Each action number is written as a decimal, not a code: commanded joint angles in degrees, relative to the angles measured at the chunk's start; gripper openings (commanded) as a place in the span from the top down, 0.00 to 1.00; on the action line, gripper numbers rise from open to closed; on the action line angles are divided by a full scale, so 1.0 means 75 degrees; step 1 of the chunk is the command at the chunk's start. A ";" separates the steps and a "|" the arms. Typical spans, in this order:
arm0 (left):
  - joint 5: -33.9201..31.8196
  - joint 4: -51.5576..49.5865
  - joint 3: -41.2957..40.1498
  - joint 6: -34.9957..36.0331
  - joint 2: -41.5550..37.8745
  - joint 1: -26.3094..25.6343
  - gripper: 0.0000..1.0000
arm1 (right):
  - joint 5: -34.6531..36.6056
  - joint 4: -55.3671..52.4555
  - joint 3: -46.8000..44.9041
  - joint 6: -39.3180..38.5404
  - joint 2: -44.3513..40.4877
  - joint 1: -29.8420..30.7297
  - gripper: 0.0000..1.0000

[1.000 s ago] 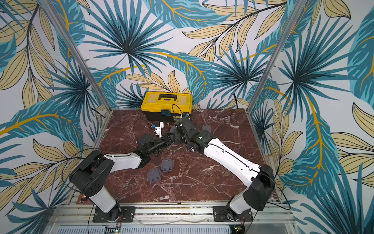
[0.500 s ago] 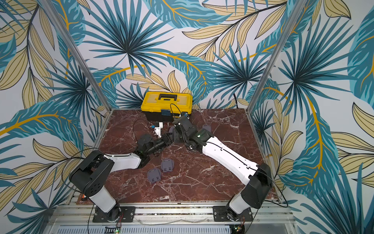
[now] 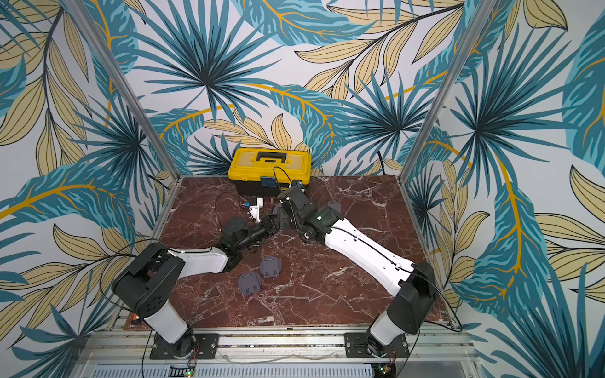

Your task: Open the phone stand

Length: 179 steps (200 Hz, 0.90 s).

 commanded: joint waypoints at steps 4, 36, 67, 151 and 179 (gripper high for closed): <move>0.0215 0.0368 -0.0094 0.0146 -0.0184 -0.0056 1.00 | -0.0076 0.0084 0.0130 0.0062 0.0129 0.0021 0.33; 0.0190 0.0394 -0.0136 0.0134 -0.0185 -0.0045 1.00 | 0.0010 0.0074 0.0054 0.0090 0.0086 0.0021 0.43; 0.0119 0.0400 -0.0238 0.0089 -0.0211 0.0002 0.98 | 0.0058 0.0051 0.0090 0.0022 0.0053 0.0021 0.48; 0.0019 0.0398 -0.1443 0.0166 -0.0534 0.0222 0.64 | 0.0129 -0.0098 0.0497 -0.0076 0.0487 0.0021 0.52; 0.0036 0.0396 -0.1815 0.0260 -0.0748 0.0346 0.61 | 0.0124 -0.0158 0.0710 -0.0066 0.0787 0.0021 0.53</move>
